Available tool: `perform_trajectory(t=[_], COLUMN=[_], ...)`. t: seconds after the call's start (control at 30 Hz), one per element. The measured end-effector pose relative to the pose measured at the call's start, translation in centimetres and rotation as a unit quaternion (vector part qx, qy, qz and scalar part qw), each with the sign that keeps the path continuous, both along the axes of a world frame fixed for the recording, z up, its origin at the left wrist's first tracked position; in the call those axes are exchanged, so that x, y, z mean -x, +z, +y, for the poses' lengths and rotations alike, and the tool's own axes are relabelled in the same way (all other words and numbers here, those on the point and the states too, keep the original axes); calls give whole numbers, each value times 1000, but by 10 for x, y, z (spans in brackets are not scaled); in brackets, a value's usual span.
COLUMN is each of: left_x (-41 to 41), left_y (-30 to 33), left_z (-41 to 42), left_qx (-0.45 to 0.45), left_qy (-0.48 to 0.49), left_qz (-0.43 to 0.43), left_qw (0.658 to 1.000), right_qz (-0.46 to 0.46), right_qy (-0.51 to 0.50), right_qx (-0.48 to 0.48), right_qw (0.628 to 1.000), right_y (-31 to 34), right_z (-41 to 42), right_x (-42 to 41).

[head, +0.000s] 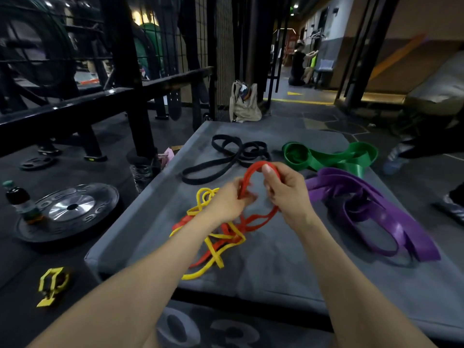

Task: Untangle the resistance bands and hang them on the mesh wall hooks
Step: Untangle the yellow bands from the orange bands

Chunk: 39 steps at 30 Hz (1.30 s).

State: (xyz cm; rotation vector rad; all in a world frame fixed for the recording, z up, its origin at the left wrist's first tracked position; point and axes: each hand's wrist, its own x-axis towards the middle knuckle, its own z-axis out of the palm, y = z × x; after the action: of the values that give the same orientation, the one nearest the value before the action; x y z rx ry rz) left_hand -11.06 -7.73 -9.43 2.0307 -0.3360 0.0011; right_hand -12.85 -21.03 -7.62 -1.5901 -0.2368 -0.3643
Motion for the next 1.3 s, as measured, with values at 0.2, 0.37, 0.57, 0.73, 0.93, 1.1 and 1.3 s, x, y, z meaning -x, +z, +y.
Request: perform_trajectory(t=[0.2,0.37,0.57,0.73,0.93,1.1,1.3], left_x=[-30,-37,-19,-5,4,12,25], left_y=[64,143,194,209,203,200,206], left_z=[24,58,79,83,104,105,78], left_qx=[336,552,492,193,158,246,349], left_qy=[94,147,99,77,149,156,79], left_qz=[76,81,30,2,8,50,89], left_qw=[934,817,864,978,976,955,929], right_qz=[41,96,-16,-134,-156,-110,-50], right_qy=[-98,-78,-137,-155,-219,-223,-172], right_qx=[296,393,310,261,200,240,319], right_qw=[949,911,941,943,942,939,931], right_y=[-14,22,127,196,231,214,202], right_z=[-12,2,21,33,10,0,6], right_x=[-15,-29,-42,-24,-7,13,25])
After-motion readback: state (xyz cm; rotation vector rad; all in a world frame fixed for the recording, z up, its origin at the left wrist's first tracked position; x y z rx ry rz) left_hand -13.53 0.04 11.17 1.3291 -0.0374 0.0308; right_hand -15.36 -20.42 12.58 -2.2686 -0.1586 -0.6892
